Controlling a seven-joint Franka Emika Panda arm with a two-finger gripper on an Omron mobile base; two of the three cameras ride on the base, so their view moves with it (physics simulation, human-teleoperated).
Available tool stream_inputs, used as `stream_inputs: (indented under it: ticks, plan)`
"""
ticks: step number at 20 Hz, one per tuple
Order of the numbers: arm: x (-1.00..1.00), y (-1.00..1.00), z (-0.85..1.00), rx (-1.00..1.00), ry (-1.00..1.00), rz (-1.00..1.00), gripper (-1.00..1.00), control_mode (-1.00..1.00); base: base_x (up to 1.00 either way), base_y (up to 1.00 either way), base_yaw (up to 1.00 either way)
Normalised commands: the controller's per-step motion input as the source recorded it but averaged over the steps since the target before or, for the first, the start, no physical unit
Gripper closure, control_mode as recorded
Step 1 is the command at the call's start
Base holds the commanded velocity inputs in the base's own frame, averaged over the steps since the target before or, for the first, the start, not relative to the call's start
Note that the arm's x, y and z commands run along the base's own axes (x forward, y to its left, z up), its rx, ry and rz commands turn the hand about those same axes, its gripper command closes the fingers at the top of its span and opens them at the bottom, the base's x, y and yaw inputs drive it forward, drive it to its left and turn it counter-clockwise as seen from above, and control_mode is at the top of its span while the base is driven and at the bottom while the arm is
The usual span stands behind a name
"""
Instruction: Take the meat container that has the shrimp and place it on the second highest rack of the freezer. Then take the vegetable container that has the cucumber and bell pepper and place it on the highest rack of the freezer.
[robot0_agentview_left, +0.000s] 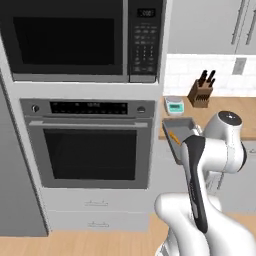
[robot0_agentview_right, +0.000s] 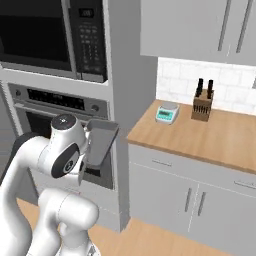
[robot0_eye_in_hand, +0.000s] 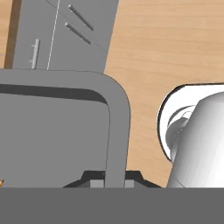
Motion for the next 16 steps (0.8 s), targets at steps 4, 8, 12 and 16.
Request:
stream_inputs:
  ticks: [4, 8, 12, 16]
  plan:
    - [0.00, 0.00, 0.00, 0.00, 0.00, 0.00, 1.00, 1.00, 0.06, 1.00, 0.24]
    - [0.00, 0.00, 0.00, 0.00, 0.00, 0.00, 1.00, 1.00, 0.11, 1.00, 0.18]
    - [0.00, 0.00, 0.00, 0.00, 0.00, 0.00, 1.00, 1.00, 0.25, 1.00, 0.15]
    - [0.00, 0.00, 0.00, 0.00, 0.00, 0.00, 1.00, 1.00, 0.24, 1.00, 0.12]
